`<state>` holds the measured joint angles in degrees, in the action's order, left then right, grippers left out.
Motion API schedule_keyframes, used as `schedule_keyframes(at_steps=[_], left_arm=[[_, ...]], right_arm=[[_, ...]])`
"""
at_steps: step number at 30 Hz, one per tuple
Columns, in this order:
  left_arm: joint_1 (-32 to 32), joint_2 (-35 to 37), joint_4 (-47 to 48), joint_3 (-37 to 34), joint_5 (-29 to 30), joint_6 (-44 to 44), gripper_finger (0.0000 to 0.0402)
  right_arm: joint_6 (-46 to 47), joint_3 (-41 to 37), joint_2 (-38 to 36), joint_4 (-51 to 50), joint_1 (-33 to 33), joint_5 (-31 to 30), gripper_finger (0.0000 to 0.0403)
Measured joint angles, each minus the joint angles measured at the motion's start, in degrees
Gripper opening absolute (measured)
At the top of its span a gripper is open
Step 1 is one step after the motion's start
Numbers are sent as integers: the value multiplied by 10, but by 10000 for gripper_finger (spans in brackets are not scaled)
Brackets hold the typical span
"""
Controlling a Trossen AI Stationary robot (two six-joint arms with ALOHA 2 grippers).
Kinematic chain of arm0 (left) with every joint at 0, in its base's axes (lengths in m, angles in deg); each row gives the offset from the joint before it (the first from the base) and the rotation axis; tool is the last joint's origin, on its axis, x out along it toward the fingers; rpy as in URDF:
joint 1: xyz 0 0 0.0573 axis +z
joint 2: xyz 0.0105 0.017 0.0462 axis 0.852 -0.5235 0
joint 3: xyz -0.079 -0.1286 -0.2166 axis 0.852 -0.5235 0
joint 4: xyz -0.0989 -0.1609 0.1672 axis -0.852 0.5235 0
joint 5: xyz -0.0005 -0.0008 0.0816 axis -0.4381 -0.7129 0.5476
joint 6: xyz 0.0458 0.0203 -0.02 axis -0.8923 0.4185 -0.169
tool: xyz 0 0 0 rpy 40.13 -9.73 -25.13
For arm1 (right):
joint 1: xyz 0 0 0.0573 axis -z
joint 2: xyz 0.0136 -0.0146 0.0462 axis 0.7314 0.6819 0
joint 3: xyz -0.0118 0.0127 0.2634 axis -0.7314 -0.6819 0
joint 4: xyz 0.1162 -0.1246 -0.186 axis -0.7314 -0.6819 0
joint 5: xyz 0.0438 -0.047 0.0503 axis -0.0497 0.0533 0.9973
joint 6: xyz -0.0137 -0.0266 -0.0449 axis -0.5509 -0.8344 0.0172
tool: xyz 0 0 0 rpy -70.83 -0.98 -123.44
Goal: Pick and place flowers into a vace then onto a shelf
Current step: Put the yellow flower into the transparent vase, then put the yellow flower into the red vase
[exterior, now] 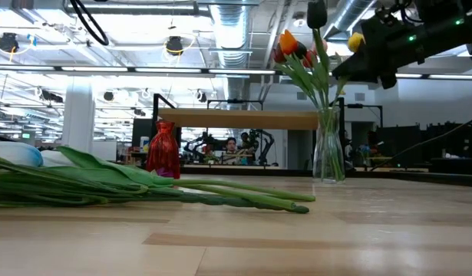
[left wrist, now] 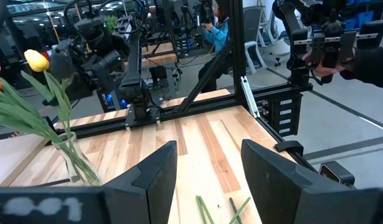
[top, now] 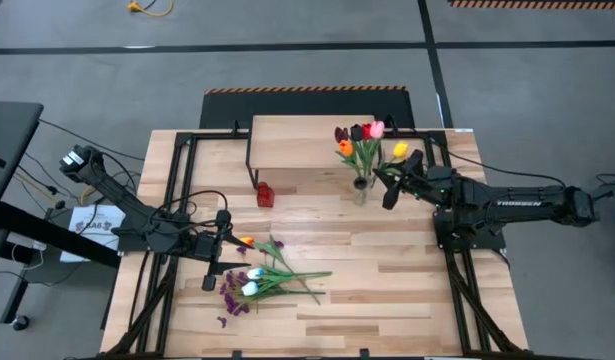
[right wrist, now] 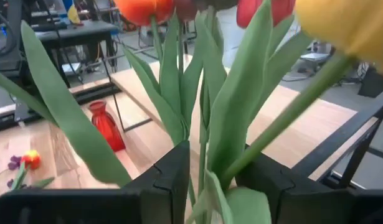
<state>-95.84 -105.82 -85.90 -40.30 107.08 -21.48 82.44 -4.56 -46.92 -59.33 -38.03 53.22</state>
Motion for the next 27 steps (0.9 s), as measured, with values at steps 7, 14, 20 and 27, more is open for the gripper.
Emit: schedule_keyframes(at_steps=[7, 14, 20, 27], left_arm=[[0, 0, 0, 0, 0, 0, 171], [0, 0, 0, 0, 0, 0, 171], [0, 0, 0, 0, 0, 0, 171], [0, 0, 0, 0, 1, 0, 171]], right_arm=[[-4, 0, -2, -31, 0, 4, 113], [-5, 0, -52, -81, 0, 3, 113], [12, 0, -106, -145, 0, 2, 113], [29, 0, -145, -229, 0, 6, 113]])
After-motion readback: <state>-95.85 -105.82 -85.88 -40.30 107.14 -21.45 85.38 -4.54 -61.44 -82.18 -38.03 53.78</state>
